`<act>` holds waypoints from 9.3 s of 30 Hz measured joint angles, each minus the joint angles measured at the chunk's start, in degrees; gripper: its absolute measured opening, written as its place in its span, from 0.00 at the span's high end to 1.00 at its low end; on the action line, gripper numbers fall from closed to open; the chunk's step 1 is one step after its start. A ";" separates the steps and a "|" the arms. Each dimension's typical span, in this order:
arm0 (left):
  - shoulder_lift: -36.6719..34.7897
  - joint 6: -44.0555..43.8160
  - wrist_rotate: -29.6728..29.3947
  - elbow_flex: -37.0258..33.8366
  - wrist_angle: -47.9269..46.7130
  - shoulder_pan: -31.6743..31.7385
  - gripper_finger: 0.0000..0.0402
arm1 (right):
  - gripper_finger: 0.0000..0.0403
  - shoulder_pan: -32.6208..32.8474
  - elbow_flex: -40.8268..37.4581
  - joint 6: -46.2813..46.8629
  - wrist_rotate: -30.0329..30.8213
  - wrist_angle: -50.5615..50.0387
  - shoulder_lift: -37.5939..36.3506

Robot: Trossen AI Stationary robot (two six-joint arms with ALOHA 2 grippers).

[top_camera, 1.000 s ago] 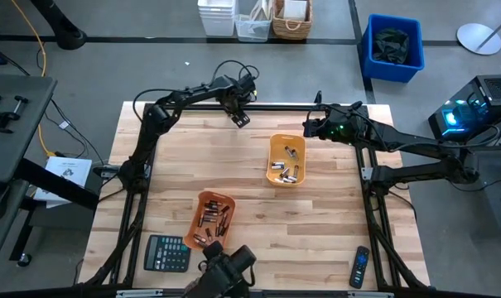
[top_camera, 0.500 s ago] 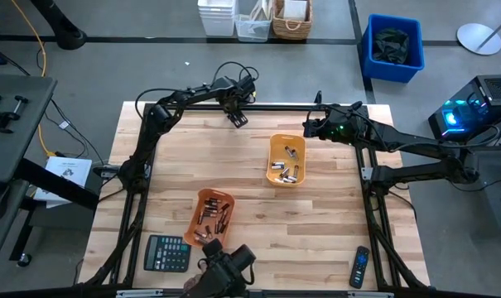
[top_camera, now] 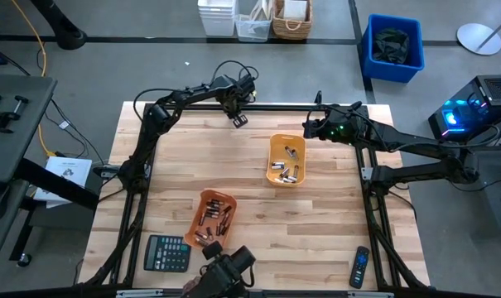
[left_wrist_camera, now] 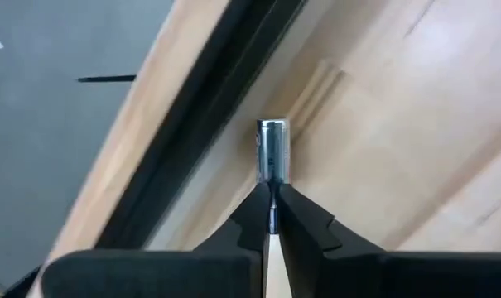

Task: Sort batteries
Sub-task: Put the silver battery into the yellow bin

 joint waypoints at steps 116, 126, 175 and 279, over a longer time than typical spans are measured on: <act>2.17 -16.20 -0.50 4.33 0.96 -1.87 0.71 | 1.00 0.00 0.00 -2.59 -0.34 -1.63 0.00; 2.21 -12.39 1.03 4.31 -1.64 -1.92 0.71 | 1.00 0.00 -0.01 -2.80 -0.35 -1.82 0.02; 0.80 1.99 5.96 4.72 -10.22 -2.61 0.99 | 1.00 0.00 0.00 -2.77 -0.41 -2.72 0.00; -19.93 -27.87 16.05 -37.68 38.68 -2.30 1.00 | 1.00 0.37 -0.02 2.82 0.28 -2.58 0.04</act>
